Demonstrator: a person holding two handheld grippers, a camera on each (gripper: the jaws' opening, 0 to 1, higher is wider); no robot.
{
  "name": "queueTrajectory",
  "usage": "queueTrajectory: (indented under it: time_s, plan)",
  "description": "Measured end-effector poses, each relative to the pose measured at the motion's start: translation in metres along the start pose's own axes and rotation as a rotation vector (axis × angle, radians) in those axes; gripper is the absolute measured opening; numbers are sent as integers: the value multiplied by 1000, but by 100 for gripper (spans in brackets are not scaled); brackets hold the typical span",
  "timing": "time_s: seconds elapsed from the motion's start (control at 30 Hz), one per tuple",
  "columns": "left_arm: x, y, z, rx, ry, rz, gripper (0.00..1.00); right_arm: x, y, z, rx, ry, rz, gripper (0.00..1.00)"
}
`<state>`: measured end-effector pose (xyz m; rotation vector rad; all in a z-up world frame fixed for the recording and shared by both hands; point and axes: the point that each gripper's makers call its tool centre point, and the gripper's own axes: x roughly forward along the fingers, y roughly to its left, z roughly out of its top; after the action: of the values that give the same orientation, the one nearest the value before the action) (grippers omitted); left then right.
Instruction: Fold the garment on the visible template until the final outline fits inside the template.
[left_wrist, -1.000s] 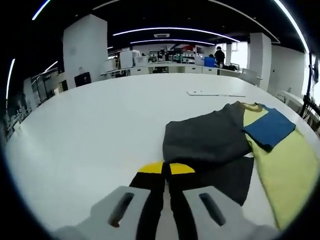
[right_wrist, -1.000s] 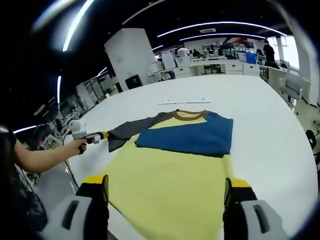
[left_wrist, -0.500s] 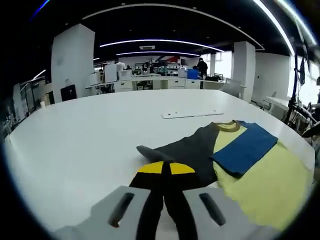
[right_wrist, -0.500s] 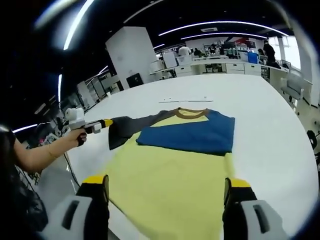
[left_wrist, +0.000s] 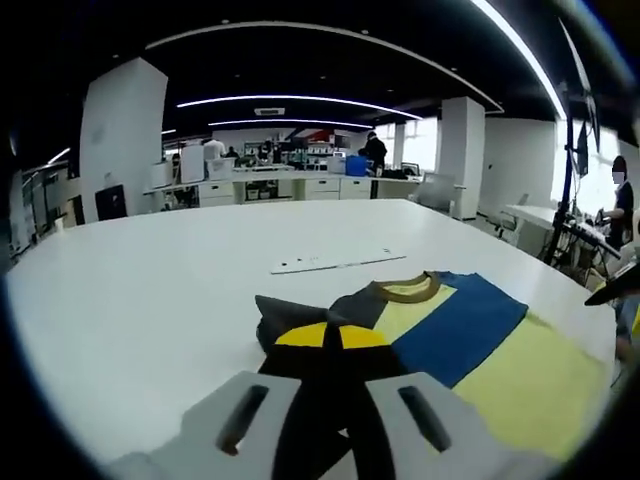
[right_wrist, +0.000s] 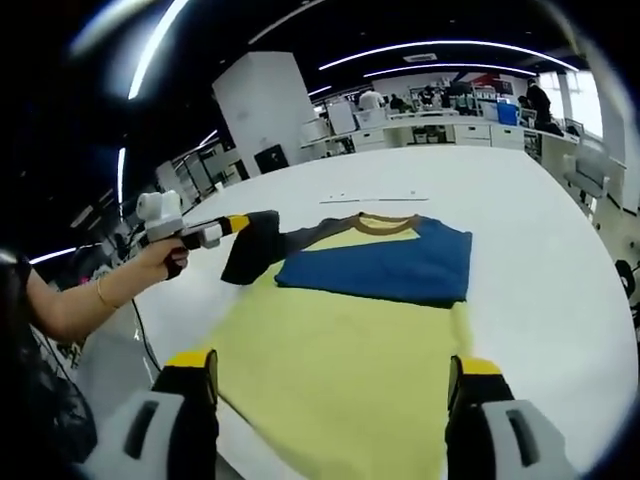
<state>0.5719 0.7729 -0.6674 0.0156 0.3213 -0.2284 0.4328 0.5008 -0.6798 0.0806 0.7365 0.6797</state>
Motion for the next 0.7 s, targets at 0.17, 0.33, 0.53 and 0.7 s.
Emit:
queueTrajectory:
  time_s: [0.17, 0.33, 0.53, 0.7]
  plan:
    - [12, -26, 0, 21, 3, -49, 0, -2, -4, -4, 12, 3, -9, 96]
    - [19, -44, 2, 42, -1, -89, 0, -5, -7, -8, 24, 6, -21, 96]
    - [27, -64, -5, 117, 25, -137, 0, -6, -10, -10, 46, 2, -30, 96]
    - [28, -85, -10, 181, 27, -207, 0, -6, -10, -11, 53, 0, -29, 96]
